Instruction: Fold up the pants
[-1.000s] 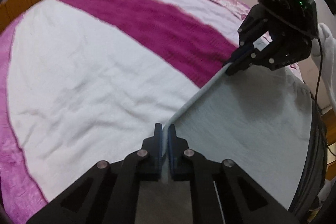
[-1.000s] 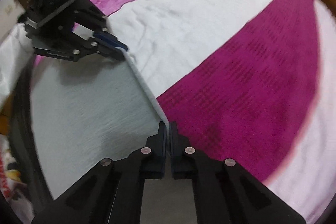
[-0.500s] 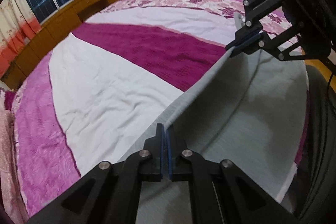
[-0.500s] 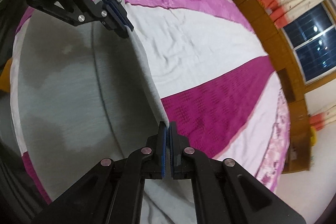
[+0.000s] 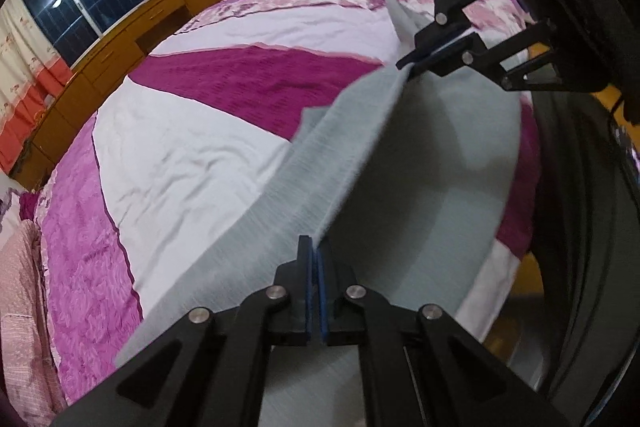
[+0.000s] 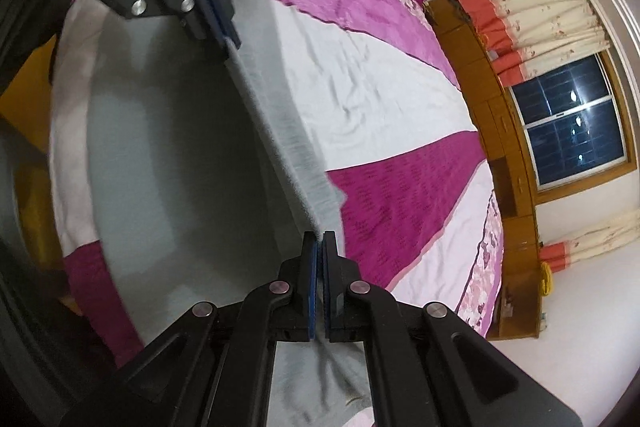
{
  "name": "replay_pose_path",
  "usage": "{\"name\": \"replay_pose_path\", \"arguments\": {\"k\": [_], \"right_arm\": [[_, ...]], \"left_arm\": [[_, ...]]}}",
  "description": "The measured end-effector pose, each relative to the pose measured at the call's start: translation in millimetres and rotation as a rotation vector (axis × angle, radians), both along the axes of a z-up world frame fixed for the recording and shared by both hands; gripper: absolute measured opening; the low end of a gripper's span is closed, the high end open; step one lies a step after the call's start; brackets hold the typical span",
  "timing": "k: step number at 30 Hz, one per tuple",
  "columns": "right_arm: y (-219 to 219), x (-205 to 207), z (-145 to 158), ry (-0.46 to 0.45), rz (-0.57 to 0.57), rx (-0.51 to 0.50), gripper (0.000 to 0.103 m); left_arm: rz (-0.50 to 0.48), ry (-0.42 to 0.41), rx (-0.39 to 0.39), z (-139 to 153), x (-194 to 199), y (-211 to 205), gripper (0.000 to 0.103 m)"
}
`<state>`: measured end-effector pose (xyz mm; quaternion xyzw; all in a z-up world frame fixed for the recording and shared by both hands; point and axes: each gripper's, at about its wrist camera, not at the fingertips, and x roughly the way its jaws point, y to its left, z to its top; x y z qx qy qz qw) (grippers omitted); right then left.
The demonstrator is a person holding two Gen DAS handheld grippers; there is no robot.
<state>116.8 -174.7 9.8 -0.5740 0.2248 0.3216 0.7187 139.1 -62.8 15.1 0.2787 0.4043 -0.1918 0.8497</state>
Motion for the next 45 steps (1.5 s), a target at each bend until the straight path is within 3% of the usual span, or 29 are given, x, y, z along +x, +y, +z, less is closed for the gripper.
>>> {"name": "replay_pose_path", "arguments": {"k": [9,12,18,26,33,37,40,43,45], "right_arm": [[1,-33,-39,-0.005,0.026,-0.051,0.0],[1,-59,-65,-0.136,0.112,-0.132,0.0],[0,-87,-109,-0.293,0.219,-0.254,0.0],[2,-91,-100,-0.322,0.218,-0.205,0.0],[-2,-106,-132,-0.333,0.331,-0.329,0.0],[2,-102,-132,-0.302,0.316,-0.326,0.0],[5,-103,-129,-0.28,0.318,-0.323,0.0],[4,-95,-112,-0.198,0.287,-0.258,0.0],[5,-85,-87,-0.092,0.229,-0.149,0.0]], "left_arm": [[-0.011,0.049,0.031,-36,-29,-11,0.002],[-0.01,0.045,0.046,-43,-35,-11,0.002],[-0.028,0.026,0.091,-59,-48,-15,0.002],[-0.064,-0.014,0.139,-56,-68,-20,0.002],[-0.077,-0.004,0.181,-74,-71,-27,0.002],[-0.08,-0.011,0.203,-80,-71,-30,0.002],[-0.042,0.011,0.157,-77,-68,-27,0.003],[0.022,0.071,0.033,-62,-64,-17,0.015],[0.059,0.103,-0.062,-50,-64,-9,0.025]]}}
